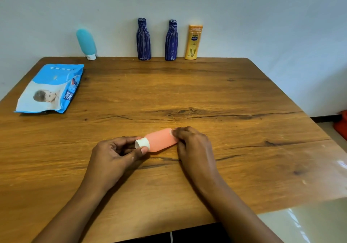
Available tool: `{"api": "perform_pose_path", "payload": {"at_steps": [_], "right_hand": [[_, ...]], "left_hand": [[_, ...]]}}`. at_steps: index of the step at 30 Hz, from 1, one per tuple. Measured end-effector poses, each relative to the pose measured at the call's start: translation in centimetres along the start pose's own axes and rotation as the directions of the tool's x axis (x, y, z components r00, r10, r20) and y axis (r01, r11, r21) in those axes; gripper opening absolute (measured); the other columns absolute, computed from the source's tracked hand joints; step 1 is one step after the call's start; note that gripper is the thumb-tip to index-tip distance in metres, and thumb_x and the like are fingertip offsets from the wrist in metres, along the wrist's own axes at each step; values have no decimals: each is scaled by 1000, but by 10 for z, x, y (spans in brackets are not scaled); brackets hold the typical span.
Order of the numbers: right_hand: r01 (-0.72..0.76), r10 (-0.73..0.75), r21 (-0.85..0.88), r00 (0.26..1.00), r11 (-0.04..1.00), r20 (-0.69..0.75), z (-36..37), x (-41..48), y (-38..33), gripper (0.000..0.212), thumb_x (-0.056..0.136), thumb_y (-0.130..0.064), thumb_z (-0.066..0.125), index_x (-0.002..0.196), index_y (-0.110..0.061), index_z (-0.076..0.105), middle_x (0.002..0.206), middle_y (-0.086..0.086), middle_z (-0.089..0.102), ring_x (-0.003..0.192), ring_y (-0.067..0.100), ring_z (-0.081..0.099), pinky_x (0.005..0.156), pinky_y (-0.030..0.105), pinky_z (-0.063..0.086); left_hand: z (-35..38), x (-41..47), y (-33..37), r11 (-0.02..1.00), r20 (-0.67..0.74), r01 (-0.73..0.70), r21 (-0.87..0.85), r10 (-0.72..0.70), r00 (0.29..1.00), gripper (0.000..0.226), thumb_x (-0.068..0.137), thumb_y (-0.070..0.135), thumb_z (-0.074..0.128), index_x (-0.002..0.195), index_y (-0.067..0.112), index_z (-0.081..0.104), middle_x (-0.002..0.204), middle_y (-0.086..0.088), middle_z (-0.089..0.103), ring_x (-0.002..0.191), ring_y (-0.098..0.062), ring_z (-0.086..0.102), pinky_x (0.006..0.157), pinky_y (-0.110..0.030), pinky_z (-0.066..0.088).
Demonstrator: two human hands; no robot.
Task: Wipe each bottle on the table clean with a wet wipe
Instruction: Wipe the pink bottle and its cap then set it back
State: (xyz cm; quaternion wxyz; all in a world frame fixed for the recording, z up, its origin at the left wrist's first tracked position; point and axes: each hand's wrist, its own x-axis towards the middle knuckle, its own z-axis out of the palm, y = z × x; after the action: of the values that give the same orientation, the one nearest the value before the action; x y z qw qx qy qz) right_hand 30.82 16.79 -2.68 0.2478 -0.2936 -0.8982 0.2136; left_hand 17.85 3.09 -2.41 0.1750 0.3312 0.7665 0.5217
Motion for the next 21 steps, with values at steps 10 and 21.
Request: {"api": "perform_pose_path", "payload": {"at_steps": [10, 21], "right_hand": [[-2, 2, 6, 1000, 1000, -9, -3, 3, 10, 29, 82, 0, 61, 108, -11, 69, 103, 5, 69, 92, 21, 64, 81, 30, 50], [191, -194, 63, 980, 980, 37, -2, -2, -14, 34, 81, 0, 64, 113, -12, 66, 112, 4, 65, 102, 17, 59, 86, 26, 49]], "left_hand": [[0, -1, 0, 999, -12, 9, 40, -9, 1000, 35, 69, 20, 78, 100, 31, 68, 94, 21, 67, 89, 13, 60, 69, -8, 46], [3, -2, 2, 995, -10, -63, 82, 64, 998, 40, 68, 11, 80, 96, 34, 66, 91, 17, 67, 90, 12, 59, 66, -1, 45]]}}
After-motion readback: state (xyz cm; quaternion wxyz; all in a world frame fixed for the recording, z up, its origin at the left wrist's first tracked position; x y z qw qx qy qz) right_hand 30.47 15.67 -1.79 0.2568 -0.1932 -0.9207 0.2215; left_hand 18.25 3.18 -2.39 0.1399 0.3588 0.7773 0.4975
